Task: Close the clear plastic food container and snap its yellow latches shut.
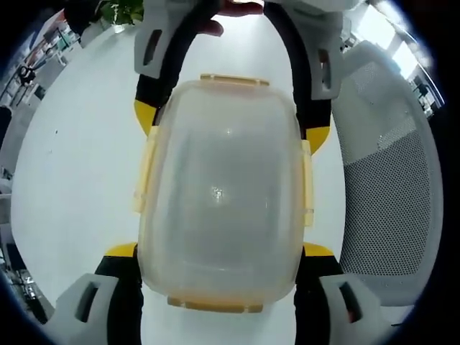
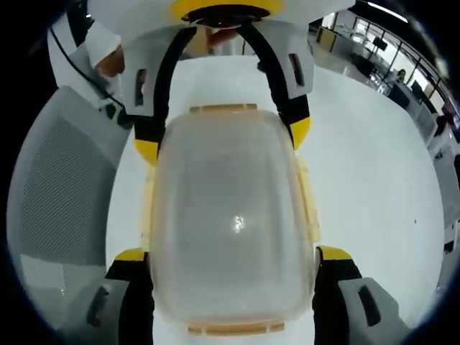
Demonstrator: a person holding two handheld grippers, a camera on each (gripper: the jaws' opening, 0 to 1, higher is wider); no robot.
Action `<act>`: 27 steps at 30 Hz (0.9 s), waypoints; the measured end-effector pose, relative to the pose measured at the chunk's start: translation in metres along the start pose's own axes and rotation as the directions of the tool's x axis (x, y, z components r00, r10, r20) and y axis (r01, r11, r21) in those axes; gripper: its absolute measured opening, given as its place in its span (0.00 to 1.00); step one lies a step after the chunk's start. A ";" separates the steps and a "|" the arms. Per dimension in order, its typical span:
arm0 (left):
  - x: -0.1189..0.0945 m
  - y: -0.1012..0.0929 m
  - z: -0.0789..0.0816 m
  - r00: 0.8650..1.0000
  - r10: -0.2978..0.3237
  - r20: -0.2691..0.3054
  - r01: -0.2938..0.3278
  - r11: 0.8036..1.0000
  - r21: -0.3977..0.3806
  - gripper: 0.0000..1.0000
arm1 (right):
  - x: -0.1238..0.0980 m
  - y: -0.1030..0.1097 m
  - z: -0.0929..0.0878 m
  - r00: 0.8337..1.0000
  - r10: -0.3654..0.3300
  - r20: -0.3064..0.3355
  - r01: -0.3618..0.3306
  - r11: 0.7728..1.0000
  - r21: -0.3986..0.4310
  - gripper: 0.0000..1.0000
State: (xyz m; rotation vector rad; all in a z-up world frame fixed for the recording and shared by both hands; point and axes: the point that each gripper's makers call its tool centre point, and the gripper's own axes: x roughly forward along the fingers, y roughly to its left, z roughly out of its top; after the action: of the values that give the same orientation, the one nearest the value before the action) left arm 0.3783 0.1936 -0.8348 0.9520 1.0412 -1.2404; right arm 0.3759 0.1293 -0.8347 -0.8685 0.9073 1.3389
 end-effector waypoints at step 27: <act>0.000 0.004 0.000 1.000 -0.011 0.022 0.011 1.000 0.002 0.89 | 0.001 -0.005 0.000 1.000 -0.021 0.000 0.021 1.000 0.012 0.94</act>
State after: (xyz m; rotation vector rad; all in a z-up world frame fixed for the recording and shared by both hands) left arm 0.3822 0.1935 -0.8348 0.9333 1.0296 -1.2577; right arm 0.3808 0.1300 -0.8358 -0.8668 0.9029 1.3139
